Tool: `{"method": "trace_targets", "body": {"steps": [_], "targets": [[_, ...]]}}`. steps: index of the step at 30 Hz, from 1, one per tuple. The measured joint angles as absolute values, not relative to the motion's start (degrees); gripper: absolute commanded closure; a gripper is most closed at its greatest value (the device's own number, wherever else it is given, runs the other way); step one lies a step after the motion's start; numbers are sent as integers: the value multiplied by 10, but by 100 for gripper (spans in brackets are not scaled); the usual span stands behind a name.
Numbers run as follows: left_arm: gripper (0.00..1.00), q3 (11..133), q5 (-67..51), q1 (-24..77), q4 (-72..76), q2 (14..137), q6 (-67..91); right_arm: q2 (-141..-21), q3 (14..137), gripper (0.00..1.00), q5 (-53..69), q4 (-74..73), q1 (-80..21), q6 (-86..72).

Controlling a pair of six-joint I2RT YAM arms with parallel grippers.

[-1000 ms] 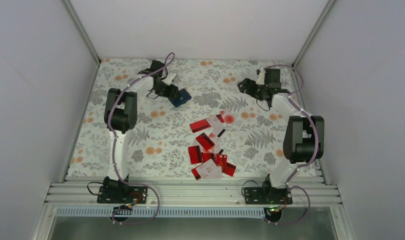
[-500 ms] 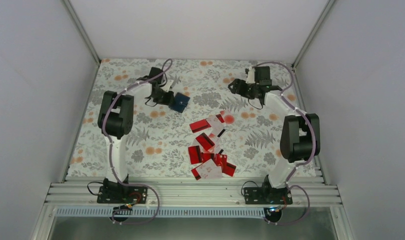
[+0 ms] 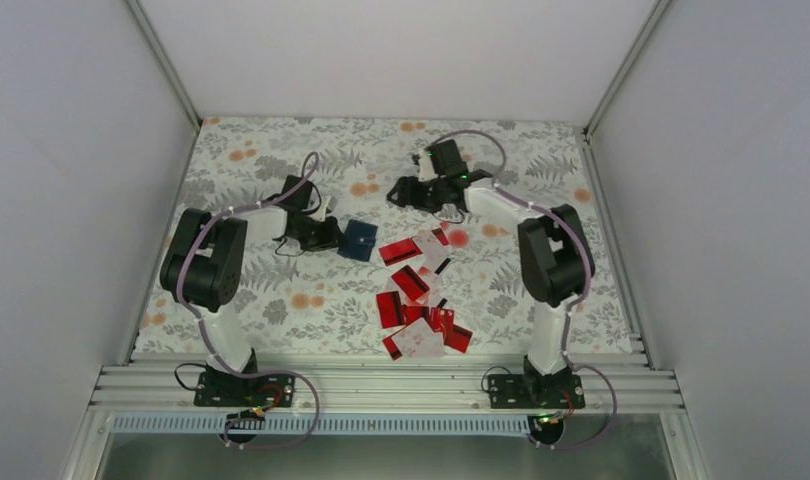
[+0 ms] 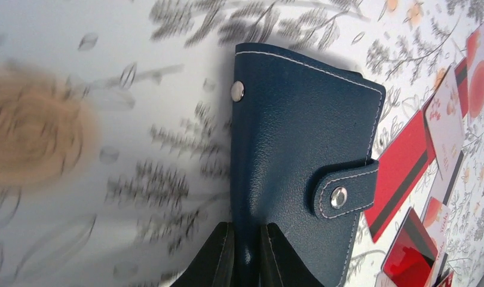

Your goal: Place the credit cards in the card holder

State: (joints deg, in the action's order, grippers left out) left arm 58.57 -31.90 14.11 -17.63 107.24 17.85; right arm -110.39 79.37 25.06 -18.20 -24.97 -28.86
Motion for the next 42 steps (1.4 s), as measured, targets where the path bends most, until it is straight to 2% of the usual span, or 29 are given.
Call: {"method": "trace_targets", "body": {"steps": [4,6,7,10,12,14,19,24,31,33,38,42], "targets": [[97,546,-296,141,-185,1029,215,-1169,862,38,255,-206,-301,-300],[92,528,-282,140,-192,1006,230,-1205,904,39,256,-226,-324,-300],[85,521,-276,138,-194,996,235,-1223,925,40,256,-237,-332,-300],[50,503,-266,129,-194,973,243,-1262,970,43,258,-265,-350,-300],[41,495,-264,124,-196,962,243,-1275,979,45,257,-280,-352,-301],[39,494,-262,120,-195,957,234,-1280,979,49,258,-293,-351,-303],[46,494,-256,117,-192,949,204,-1291,979,56,275,-304,-348,-305],[59,499,-281,102,-185,970,166,-1295,979,64,303,-305,-347,-304],[68,510,-328,98,-167,1007,128,-1305,979,71,337,-304,-348,-303],[74,512,-342,97,-158,1016,124,-1310,979,73,347,-303,-347,-304],[97,516,-374,93,-135,1039,126,-1322,979,75,365,-298,-345,-304],[98,515,-398,90,-120,1046,132,-1322,979,75,367,-295,-340,-304]]}}
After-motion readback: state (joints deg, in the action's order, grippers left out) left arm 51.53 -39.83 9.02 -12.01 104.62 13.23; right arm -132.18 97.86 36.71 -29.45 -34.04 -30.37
